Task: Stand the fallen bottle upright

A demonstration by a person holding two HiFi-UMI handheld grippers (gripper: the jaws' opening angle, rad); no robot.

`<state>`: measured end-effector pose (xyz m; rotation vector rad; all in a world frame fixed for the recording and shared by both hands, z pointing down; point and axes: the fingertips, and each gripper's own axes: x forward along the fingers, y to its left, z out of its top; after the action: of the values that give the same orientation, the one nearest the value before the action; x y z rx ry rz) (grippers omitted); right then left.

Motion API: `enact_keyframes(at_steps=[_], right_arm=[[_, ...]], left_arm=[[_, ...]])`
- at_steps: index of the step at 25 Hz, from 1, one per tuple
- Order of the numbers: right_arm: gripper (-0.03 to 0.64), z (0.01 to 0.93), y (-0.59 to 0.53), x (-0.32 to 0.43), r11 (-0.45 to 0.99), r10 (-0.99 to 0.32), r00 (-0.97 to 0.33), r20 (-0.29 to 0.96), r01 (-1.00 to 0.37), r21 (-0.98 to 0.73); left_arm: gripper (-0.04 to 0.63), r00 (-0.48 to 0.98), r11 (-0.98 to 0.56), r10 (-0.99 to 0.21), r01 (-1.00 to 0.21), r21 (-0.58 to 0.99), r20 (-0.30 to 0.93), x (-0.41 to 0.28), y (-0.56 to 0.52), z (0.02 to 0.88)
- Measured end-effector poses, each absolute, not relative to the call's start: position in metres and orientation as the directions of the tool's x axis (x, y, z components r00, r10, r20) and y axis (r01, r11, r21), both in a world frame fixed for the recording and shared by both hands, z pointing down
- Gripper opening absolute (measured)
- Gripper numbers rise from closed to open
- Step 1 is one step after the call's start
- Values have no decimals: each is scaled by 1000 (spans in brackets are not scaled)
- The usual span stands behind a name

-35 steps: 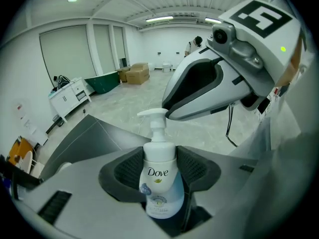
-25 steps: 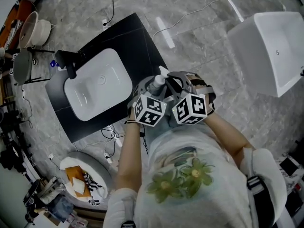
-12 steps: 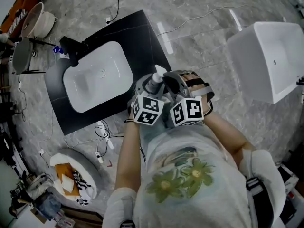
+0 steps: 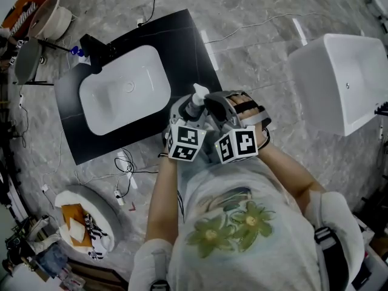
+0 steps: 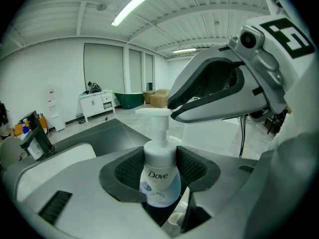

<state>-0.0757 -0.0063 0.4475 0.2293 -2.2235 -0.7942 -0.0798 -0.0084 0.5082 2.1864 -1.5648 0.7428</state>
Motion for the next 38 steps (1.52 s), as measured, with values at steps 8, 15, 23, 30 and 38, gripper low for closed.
enact_keyframes(at_steps=[8,15,23,30,38], right_arm=[[63,445,4,-89,780,-374,-714,592,104,617],[54,439,10,-92,810,-354,-733,580,70,583],[51,442,17,-94,866,-310,-751,583,30,499],[51,443,24,-97,882,-288,-768,572,21,472],[51,443,31,-100,894,-264,-782,565,22,448]], left_arm=[[225,238,-273,-804,-962,16,544,-92,-5,507],[225,223,-230,-835,-972,48,503,-95,-2,503],[225,220,-220,-841,-974,59,495,-99,4,504],[225,219,-216,-835,-974,66,504,-101,9,505],[225,211,-203,-837,-977,70,505,-104,14,506]])
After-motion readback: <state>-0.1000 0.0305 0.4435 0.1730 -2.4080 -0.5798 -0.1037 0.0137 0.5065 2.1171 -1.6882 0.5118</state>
